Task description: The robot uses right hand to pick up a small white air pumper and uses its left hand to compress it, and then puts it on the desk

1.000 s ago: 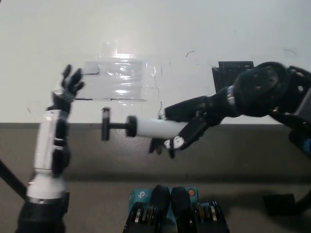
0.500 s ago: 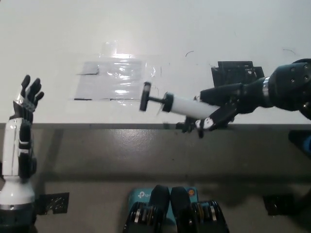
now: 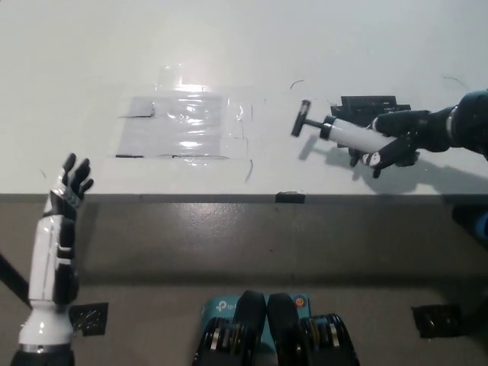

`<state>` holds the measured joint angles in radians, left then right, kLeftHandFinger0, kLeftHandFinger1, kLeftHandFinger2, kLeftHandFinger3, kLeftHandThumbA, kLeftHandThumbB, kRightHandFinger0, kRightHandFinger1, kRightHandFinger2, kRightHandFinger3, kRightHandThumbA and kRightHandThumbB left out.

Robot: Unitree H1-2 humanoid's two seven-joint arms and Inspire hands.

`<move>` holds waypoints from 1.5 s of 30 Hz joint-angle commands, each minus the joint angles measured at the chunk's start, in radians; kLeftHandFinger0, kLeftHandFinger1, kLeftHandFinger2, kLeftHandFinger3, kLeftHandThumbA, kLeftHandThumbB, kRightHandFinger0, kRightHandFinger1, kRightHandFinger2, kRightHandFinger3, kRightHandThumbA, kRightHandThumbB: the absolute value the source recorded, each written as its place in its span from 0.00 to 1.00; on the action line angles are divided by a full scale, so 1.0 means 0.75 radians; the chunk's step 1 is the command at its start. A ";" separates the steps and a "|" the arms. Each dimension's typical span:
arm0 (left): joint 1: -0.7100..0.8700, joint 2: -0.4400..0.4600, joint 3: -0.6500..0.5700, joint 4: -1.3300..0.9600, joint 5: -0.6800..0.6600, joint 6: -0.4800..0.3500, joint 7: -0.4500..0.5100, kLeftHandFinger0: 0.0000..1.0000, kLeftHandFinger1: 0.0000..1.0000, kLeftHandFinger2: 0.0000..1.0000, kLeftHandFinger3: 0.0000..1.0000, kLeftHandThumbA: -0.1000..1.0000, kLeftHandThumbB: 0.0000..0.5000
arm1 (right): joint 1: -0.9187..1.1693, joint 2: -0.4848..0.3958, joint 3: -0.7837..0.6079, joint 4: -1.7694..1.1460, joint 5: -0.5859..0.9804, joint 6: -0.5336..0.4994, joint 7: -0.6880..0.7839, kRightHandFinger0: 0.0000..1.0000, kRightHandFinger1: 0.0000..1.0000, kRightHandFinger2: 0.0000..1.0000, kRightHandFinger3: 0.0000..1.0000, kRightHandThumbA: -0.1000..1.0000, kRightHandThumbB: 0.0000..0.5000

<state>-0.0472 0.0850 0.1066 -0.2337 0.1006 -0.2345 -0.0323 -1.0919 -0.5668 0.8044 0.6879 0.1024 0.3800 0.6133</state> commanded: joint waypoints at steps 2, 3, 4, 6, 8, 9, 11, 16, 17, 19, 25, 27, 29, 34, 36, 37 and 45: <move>0.033 0.012 -0.033 0.013 0.013 -0.102 0.003 1.00 1.00 1.00 1.00 1.00 0.45 | -0.158 0.042 -0.045 0.182 -0.287 -0.226 -0.185 0.03 0.44 0.73 0.42 0.00 0.20; 0.037 0.012 -0.036 0.019 0.004 -0.106 0.001 1.00 1.00 1.00 1.00 1.00 0.45 | -0.158 0.051 -0.055 0.215 -0.299 -0.249 -0.194 0.03 0.44 0.73 0.41 0.00 0.22; 0.039 0.011 -0.039 0.023 0.002 -0.113 0.002 1.00 1.00 1.00 1.00 1.00 0.46 | -0.160 0.059 -0.061 0.255 -0.311 -0.294 -0.207 0.02 0.45 0.73 0.40 0.00 0.23; 0.041 0.009 -0.043 0.024 0.004 -0.116 0.006 1.00 1.00 1.00 1.00 1.00 0.48 | -0.159 0.069 -0.078 0.289 -0.336 -0.328 -0.222 0.03 0.47 0.75 0.42 0.00 0.23; 0.045 0.011 -0.050 0.027 0.001 -0.124 0.004 1.00 1.00 1.00 1.00 1.00 0.49 | -0.151 0.082 -0.101 0.318 -0.365 -0.371 -0.258 0.06 0.53 0.82 0.56 0.00 0.23; 0.045 0.012 -0.051 0.030 0.002 -0.126 0.004 1.00 1.00 1.00 1.00 1.00 0.49 | -0.147 0.089 -0.112 0.334 -0.380 -0.399 -0.283 0.10 0.57 0.85 0.57 0.00 0.24; 0.046 0.014 -0.054 0.032 0.004 -0.131 0.004 1.00 1.00 1.00 1.00 1.00 0.49 | -0.146 0.101 -0.126 0.357 -0.409 -0.420 -0.315 0.19 0.64 0.90 0.70 0.00 0.25; 0.053 0.021 -0.070 0.030 0.012 -0.131 0.000 1.00 1.00 1.00 1.00 1.00 0.49 | -0.181 0.123 -0.083 0.395 -0.491 -0.364 -0.118 1.00 1.00 1.00 1.00 0.51 0.45; 0.059 0.022 -0.073 0.024 0.012 -0.127 -0.001 1.00 1.00 1.00 1.00 1.00 0.49 | -0.178 0.123 -0.085 0.385 -0.495 -0.355 -0.088 1.00 1.00 1.00 1.00 0.52 0.56; 0.063 0.021 -0.077 0.028 0.018 -0.135 0.003 1.00 1.00 1.00 1.00 1.00 0.49 | -0.163 0.124 -0.109 0.369 -0.493 -0.350 -0.062 1.00 1.00 1.00 1.00 0.50 0.69; 0.067 0.017 -0.077 0.027 0.019 -0.129 0.008 1.00 1.00 1.00 1.00 1.00 0.52 | -0.113 0.094 -0.112 0.222 -0.586 -0.362 -0.065 1.00 1.00 1.00 1.00 0.67 1.00; 0.066 0.016 -0.077 0.024 0.027 -0.123 0.010 1.00 1.00 1.00 1.00 1.00 0.51 | -0.107 0.084 -0.130 0.187 -0.585 -0.356 -0.032 1.00 1.00 1.00 1.00 0.68 1.00; 0.066 0.015 -0.078 0.017 0.029 -0.113 0.009 1.00 1.00 1.00 1.00 1.00 0.52 | -0.095 0.074 -0.151 0.146 -0.584 -0.344 -0.013 1.00 1.00 1.00 1.00 0.70 1.00; 0.064 0.016 -0.078 0.022 0.033 -0.118 0.009 1.00 1.00 1.00 1.00 1.00 0.54 | -0.059 0.046 -0.228 0.012 -0.582 -0.319 -0.003 1.00 1.00 1.00 1.00 0.77 1.00; 0.062 0.018 -0.078 0.024 0.033 -0.119 0.009 1.00 1.00 1.00 1.00 1.00 0.54 | -0.045 0.037 -0.254 -0.038 -0.591 -0.326 -0.029 1.00 1.00 1.00 1.00 0.82 0.98; 0.060 0.018 -0.079 0.029 0.023 -0.120 0.005 1.00 1.00 1.00 1.00 1.00 0.55 | -0.032 0.020 -0.287 -0.115 -0.603 -0.332 -0.061 1.00 1.00 1.00 1.00 0.89 0.99; -0.019 0.026 -0.087 0.046 0.027 -0.110 -0.003 1.00 1.00 1.00 1.00 1.00 0.53 | 0.087 -0.019 -0.705 -0.685 -0.558 -0.333 -0.284 1.00 1.00 1.00 1.00 1.00 0.59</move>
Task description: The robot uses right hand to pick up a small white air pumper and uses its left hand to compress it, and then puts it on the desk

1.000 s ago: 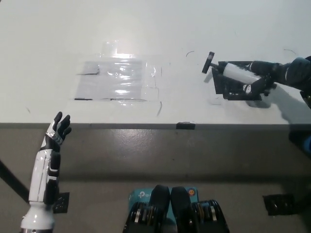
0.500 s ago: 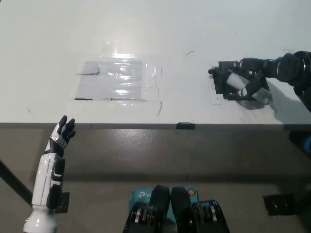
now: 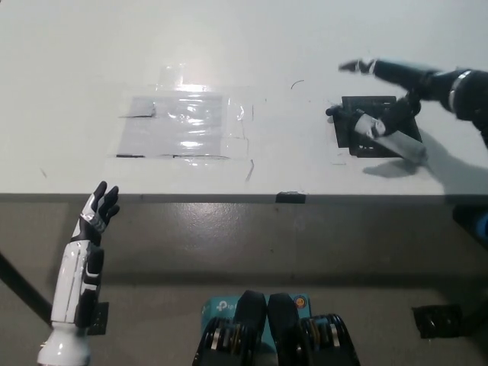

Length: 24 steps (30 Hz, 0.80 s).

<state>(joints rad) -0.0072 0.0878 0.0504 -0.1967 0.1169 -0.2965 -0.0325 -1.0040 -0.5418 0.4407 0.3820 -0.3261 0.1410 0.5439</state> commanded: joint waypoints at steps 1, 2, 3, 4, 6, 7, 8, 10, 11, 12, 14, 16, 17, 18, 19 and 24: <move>-0.104 0.027 -0.011 0.011 0.002 -0.039 -0.003 1.00 1.00 1.00 1.00 1.00 0.52 | -0.020 -0.048 -0.266 -0.327 0.009 -0.030 -0.219 1.00 1.00 1.00 1.00 1.00 0.58; -0.117 0.032 -0.012 0.013 -0.003 -0.030 -0.009 1.00 1.00 1.00 1.00 1.00 0.53 | 0.027 -0.034 -0.335 -0.435 0.038 -0.026 -0.246 1.00 1.00 1.00 1.00 1.00 0.55; -0.137 0.039 -0.012 0.024 -0.007 -0.031 -0.014 1.00 1.00 1.00 1.00 1.00 0.53 | 0.066 -0.023 -0.394 -0.532 0.067 -0.030 -0.257 1.00 1.00 1.00 1.00 1.00 0.52; -0.156 0.045 -0.013 0.035 -0.008 -0.034 -0.018 1.00 1.00 1.00 1.00 1.00 0.52 | 0.103 -0.012 -0.442 -0.623 0.089 -0.022 -0.270 1.00 1.00 1.00 1.00 1.00 0.49; -0.180 0.052 -0.020 0.045 -0.041 -0.010 -0.040 1.00 1.00 1.00 1.00 1.00 0.52 | 0.215 0.023 -0.529 -0.839 0.115 0.004 -0.288 1.00 1.00 1.00 1.00 1.00 0.50; -0.184 0.056 -0.022 0.048 -0.044 -0.007 -0.046 1.00 1.00 1.00 1.00 1.00 0.50 | 0.250 0.042 -0.551 -0.893 0.116 0.015 -0.293 1.00 1.00 1.00 1.00 1.00 0.53; -0.190 0.061 -0.024 0.053 -0.051 -0.001 -0.053 1.00 1.00 1.00 1.00 1.00 0.49 | 0.315 0.078 -0.582 -0.983 0.125 0.031 -0.310 1.00 1.00 1.00 1.00 1.00 0.55; -0.199 0.070 -0.025 0.062 -0.071 0.010 -0.066 1.00 1.00 1.00 1.00 1.00 0.49 | 0.419 0.143 -0.624 -1.118 0.147 0.043 -0.338 1.00 1.00 1.00 1.00 1.00 0.51; -0.206 0.072 -0.022 0.073 -0.080 0.008 -0.067 1.00 1.00 1.00 1.00 1.00 0.49 | 0.469 0.176 -0.641 -1.174 0.159 0.037 -0.346 1.00 1.00 1.00 1.00 1.00 0.49; -0.210 0.071 -0.022 0.086 -0.069 0.005 -0.062 1.00 1.00 1.00 1.00 1.00 0.52 | 0.519 0.210 -0.655 -1.215 0.180 0.016 -0.363 1.00 1.00 1.00 1.00 1.00 0.48; -0.233 0.071 -0.020 0.118 -0.061 0.001 -0.054 1.00 1.00 1.00 1.00 1.00 0.54 | 0.618 0.290 -0.676 -1.302 0.216 -0.029 -0.398 1.00 1.00 1.00 1.00 1.00 0.44; -0.243 0.072 -0.022 0.136 -0.058 -0.001 -0.054 1.00 1.00 1.00 1.00 1.00 0.55 | 0.705 0.340 -0.677 -1.360 0.179 -0.059 -0.418 1.00 1.00 1.00 1.00 1.00 0.39; -0.251 0.078 -0.023 0.151 -0.063 -0.006 -0.058 1.00 1.00 1.00 1.00 1.00 0.55 | 0.769 0.376 -0.674 -1.382 0.150 -0.094 -0.436 1.00 1.00 1.00 1.00 1.00 0.36; -0.256 0.079 -0.023 0.156 -0.066 -0.009 -0.059 1.00 1.00 1.00 1.00 1.00 0.56 | 0.782 0.388 -0.677 -1.386 0.142 -0.103 -0.435 1.00 1.00 1.00 1.00 1.00 0.36; -0.265 0.080 -0.023 0.171 -0.070 -0.016 -0.059 1.00 1.00 1.00 1.00 1.00 0.56 | 0.824 0.420 -0.678 -1.384 0.130 -0.135 -0.450 1.00 1.00 1.00 1.00 1.00 0.28; -0.269 0.083 -0.025 0.189 -0.056 -0.018 -0.052 1.00 1.00 1.00 1.00 1.00 0.58 | 0.962 0.551 -0.702 -1.237 0.177 -0.282 -0.497 1.00 1.00 1.00 1.00 1.00 0.28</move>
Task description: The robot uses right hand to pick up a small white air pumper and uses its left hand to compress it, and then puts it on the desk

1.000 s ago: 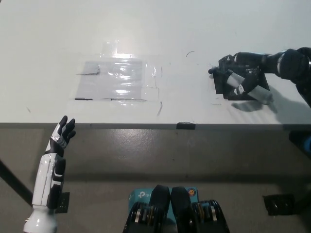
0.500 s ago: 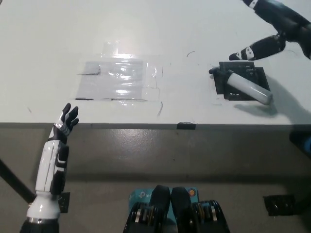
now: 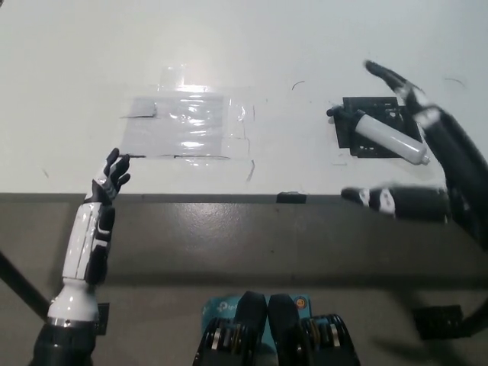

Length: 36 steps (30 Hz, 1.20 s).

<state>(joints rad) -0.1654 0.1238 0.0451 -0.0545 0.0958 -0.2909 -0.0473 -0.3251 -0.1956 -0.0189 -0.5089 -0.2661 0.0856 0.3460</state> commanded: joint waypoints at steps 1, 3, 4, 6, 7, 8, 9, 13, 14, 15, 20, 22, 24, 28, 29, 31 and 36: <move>-0.057 0.037 -0.021 -0.005 -0.044 -0.018 -0.042 1.00 1.00 1.00 1.00 1.00 0.57 | 0.089 0.119 -0.086 0.009 0.107 -0.259 -0.240 1.00 1.00 1.00 1.00 1.00 0.26; -0.055 0.037 -0.025 -0.007 -0.056 -0.014 -0.048 1.00 1.00 1.00 1.00 1.00 0.57 | 0.119 0.144 -0.079 0.045 0.108 -0.271 -0.231 1.00 1.00 1.00 1.00 1.00 0.27; -0.052 0.037 -0.026 -0.003 -0.052 -0.022 -0.046 1.00 1.00 1.00 1.00 1.00 0.58 | 0.136 0.150 -0.062 0.090 0.082 -0.297 -0.232 1.00 1.00 1.00 1.00 1.00 0.25; -0.054 0.038 -0.027 0.004 -0.045 -0.026 -0.045 1.00 1.00 1.00 1.00 1.00 0.58 | 0.154 0.168 -0.049 0.169 0.094 -0.332 -0.232 1.00 1.00 1.00 1.00 1.00 0.22; -0.047 0.038 -0.030 0.005 -0.049 -0.020 -0.049 1.00 1.00 1.00 1.00 1.00 0.60 | 0.167 0.187 -0.044 0.232 0.094 -0.348 -0.244 1.00 1.00 1.00 1.00 1.00 0.23; -0.044 0.037 -0.032 0.004 -0.051 -0.005 -0.052 1.00 1.00 1.00 1.00 1.00 0.61 | 0.167 0.199 -0.044 0.286 0.087 -0.355 -0.258 1.00 1.00 1.00 1.00 1.00 0.24; -0.044 0.037 -0.032 0.004 -0.052 0.000 -0.053 1.00 1.00 1.00 1.00 1.00 0.62 | 0.166 0.202 -0.044 0.307 0.085 -0.363 -0.266 1.00 1.00 1.00 1.00 1.00 0.24; -0.022 0.041 -0.037 0.009 -0.092 0.005 -0.076 1.00 1.00 1.00 1.00 1.00 0.61 | 0.151 0.197 -0.045 0.486 0.050 -0.420 -0.312 1.00 1.00 1.00 1.00 1.00 0.18; -0.020 0.041 -0.037 0.012 -0.094 0.004 -0.077 1.00 1.00 1.00 1.00 1.00 0.60 | 0.149 0.196 -0.046 0.508 0.059 -0.428 -0.314 1.00 1.00 1.00 1.00 1.00 0.17; -0.011 0.042 -0.038 0.015 -0.105 0.007 -0.084 1.00 1.00 1.00 1.00 1.00 0.60 | 0.149 0.194 -0.048 0.552 0.069 -0.423 -0.318 1.00 1.00 1.00 1.00 1.00 0.20; 0.036 0.050 -0.048 0.016 -0.112 0.011 -0.097 1.00 1.00 1.00 1.00 1.00 0.59 | 0.179 0.186 -0.031 0.636 0.072 -0.425 -0.327 1.00 1.00 1.00 1.00 1.00 0.29; 0.060 0.053 -0.051 0.005 -0.112 0.023 -0.103 1.00 1.00 1.00 1.00 1.00 0.59 | 0.194 0.182 -0.020 0.665 0.075 -0.444 -0.325 1.00 1.00 1.00 1.00 1.00 0.32; 0.081 0.055 -0.055 0.003 -0.123 0.028 -0.107 1.00 1.00 1.00 1.00 1.00 0.57 | 0.210 0.181 -0.011 0.689 0.112 -0.456 -0.310 1.00 1.00 1.00 1.00 1.00 0.29; 0.105 0.056 -0.061 0.013 -0.114 0.017 -0.101 1.00 1.00 1.00 1.00 1.00 0.58 | 0.233 0.183 -0.001 0.703 0.145 -0.451 -0.298 1.00 1.00 1.00 1.00 0.97 0.24; 0.109 0.055 -0.062 0.020 -0.108 0.015 -0.098 1.00 1.00 1.00 1.00 1.00 0.58 | 0.236 0.181 0.005 0.713 0.151 -0.455 -0.295 1.00 1.00 1.00 1.00 0.97 0.26; 0.112 0.056 -0.062 0.028 -0.100 0.017 -0.094 1.00 1.00 1.00 1.00 1.00 0.60 | 0.237 0.181 0.011 0.724 0.154 -0.460 -0.296 1.00 1.00 1.00 1.00 0.97 0.29; 0.140 0.047 -0.067 0.053 -0.093 0.005 -0.088 1.00 1.00 1.00 1.00 1.00 0.60 | 0.273 0.176 0.028 0.715 0.162 -0.453 -0.287 1.00 1.00 1.00 1.00 0.95 0.31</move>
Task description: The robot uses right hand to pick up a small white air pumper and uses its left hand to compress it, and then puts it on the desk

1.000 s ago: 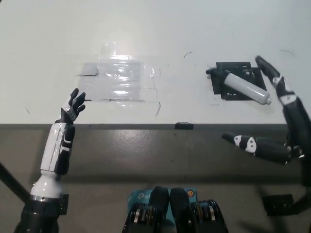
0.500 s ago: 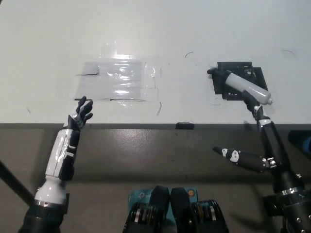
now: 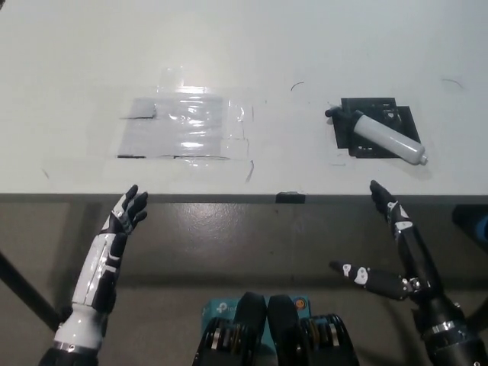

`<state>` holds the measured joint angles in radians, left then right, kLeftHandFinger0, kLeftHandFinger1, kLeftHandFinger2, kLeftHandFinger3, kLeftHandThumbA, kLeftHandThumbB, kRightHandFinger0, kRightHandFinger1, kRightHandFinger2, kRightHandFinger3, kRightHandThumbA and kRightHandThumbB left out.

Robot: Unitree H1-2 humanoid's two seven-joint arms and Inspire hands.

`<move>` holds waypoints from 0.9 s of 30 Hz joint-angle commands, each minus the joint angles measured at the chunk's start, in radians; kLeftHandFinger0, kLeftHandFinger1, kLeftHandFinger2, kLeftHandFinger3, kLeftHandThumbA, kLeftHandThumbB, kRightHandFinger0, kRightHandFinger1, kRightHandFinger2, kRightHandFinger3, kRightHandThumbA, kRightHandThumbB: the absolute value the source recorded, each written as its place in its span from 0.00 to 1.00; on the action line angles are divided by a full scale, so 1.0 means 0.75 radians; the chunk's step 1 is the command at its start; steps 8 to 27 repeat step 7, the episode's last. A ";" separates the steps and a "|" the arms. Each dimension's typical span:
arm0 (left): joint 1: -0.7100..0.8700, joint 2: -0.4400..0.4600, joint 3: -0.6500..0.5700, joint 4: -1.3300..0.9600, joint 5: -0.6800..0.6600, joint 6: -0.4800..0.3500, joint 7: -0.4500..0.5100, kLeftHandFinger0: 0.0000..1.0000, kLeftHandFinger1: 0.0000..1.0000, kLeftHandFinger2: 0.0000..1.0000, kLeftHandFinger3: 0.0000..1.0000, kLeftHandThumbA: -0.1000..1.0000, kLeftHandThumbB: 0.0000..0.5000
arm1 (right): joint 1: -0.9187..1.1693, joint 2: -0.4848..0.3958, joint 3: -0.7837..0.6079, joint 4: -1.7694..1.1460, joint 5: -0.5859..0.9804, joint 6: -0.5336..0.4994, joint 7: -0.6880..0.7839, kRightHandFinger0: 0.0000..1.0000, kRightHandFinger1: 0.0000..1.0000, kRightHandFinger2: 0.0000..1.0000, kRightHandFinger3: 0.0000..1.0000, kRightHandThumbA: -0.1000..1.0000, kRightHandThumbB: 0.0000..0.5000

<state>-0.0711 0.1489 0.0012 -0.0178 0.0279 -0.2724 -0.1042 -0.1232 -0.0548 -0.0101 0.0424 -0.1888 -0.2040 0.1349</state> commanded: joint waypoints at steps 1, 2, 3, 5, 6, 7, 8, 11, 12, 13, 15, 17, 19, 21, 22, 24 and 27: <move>0.022 0.015 -0.008 0.008 -0.003 -0.024 -0.013 1.00 1.00 1.00 1.00 1.00 0.57 | 0.019 -0.009 0.021 -0.028 0.068 -0.061 -0.002 1.00 1.00 1.00 1.00 0.95 0.32; 0.038 0.016 -0.008 0.005 0.000 -0.016 -0.011 1.00 1.00 1.00 1.00 1.00 0.57 | 0.036 -0.006 0.027 -0.035 0.069 -0.060 -0.001 1.00 1.00 1.00 1.00 0.95 0.32; 0.052 0.015 -0.007 0.000 -0.001 -0.010 -0.010 1.00 1.00 1.00 1.00 1.00 0.58 | 0.049 -0.006 0.032 -0.041 0.068 -0.059 -0.001 1.00 1.00 1.00 1.00 0.95 0.33; 0.067 0.016 -0.006 0.003 -0.007 -0.017 -0.012 1.00 1.00 1.00 1.00 1.00 0.57 | 0.063 -0.008 0.043 -0.048 0.077 -0.059 0.005 1.00 1.00 1.00 1.00 0.95 0.33; 0.073 0.016 -0.004 0.005 -0.012 -0.020 -0.012 1.00 1.00 1.00 1.00 1.00 0.55 | 0.070 -0.008 0.048 -0.051 0.078 -0.061 0.005 1.00 1.00 1.00 1.00 0.94 0.31; 0.073 0.016 -0.004 0.005 -0.012 -0.020 -0.012 1.00 1.00 1.00 1.00 1.00 0.55 | 0.070 -0.008 0.048 -0.051 0.078 -0.061 0.005 1.00 1.00 1.00 1.00 0.94 0.31; 0.073 0.016 -0.004 0.005 -0.012 -0.020 -0.012 1.00 1.00 1.00 1.00 1.00 0.55 | 0.070 -0.008 0.048 -0.051 0.078 -0.061 0.005 1.00 1.00 1.00 1.00 0.94 0.31; 0.073 0.016 -0.004 0.005 -0.012 -0.020 -0.012 1.00 1.00 1.00 1.00 1.00 0.55 | 0.070 -0.008 0.048 -0.051 0.078 -0.061 0.005 1.00 1.00 1.00 1.00 0.94 0.31; 0.073 0.016 -0.004 0.005 -0.012 -0.020 -0.012 1.00 1.00 1.00 1.00 1.00 0.55 | 0.070 -0.008 0.048 -0.051 0.078 -0.061 0.005 1.00 1.00 1.00 1.00 0.94 0.31; 0.073 0.016 -0.004 0.005 -0.012 -0.020 -0.012 1.00 1.00 1.00 1.00 1.00 0.55 | 0.070 -0.008 0.048 -0.051 0.078 -0.061 0.005 1.00 1.00 1.00 1.00 0.94 0.31; 0.073 0.016 -0.004 0.005 -0.012 -0.020 -0.012 1.00 1.00 1.00 1.00 1.00 0.55 | 0.070 -0.008 0.048 -0.051 0.078 -0.061 0.005 1.00 1.00 1.00 1.00 0.94 0.31; 0.073 0.016 -0.004 0.005 -0.012 -0.020 -0.012 1.00 1.00 1.00 1.00 1.00 0.55 | 0.070 -0.008 0.048 -0.051 0.078 -0.061 0.005 1.00 1.00 1.00 1.00 0.94 0.31; 0.073 0.016 -0.004 0.005 -0.012 -0.020 -0.012 1.00 1.00 1.00 1.00 1.00 0.55 | 0.070 -0.008 0.048 -0.051 0.078 -0.061 0.005 1.00 1.00 1.00 1.00 0.94 0.31; 0.073 0.016 -0.004 0.005 -0.012 -0.020 -0.012 1.00 1.00 1.00 1.00 1.00 0.55 | 0.070 -0.008 0.048 -0.051 0.078 -0.061 0.005 1.00 1.00 1.00 1.00 0.94 0.31; 0.073 0.016 -0.004 0.005 -0.012 -0.020 -0.012 1.00 1.00 1.00 1.00 1.00 0.55 | 0.070 -0.008 0.048 -0.051 0.078 -0.061 0.005 1.00 1.00 1.00 1.00 0.94 0.31; 0.073 0.016 -0.004 0.005 -0.012 -0.020 -0.012 1.00 1.00 1.00 1.00 1.00 0.55 | 0.070 -0.008 0.048 -0.051 0.078 -0.061 0.005 1.00 1.00 1.00 1.00 0.94 0.31; 0.073 0.016 -0.004 0.005 -0.012 -0.020 -0.012 1.00 1.00 1.00 1.00 1.00 0.55 | 0.070 -0.008 0.048 -0.051 0.078 -0.061 0.005 1.00 1.00 1.00 1.00 0.94 0.31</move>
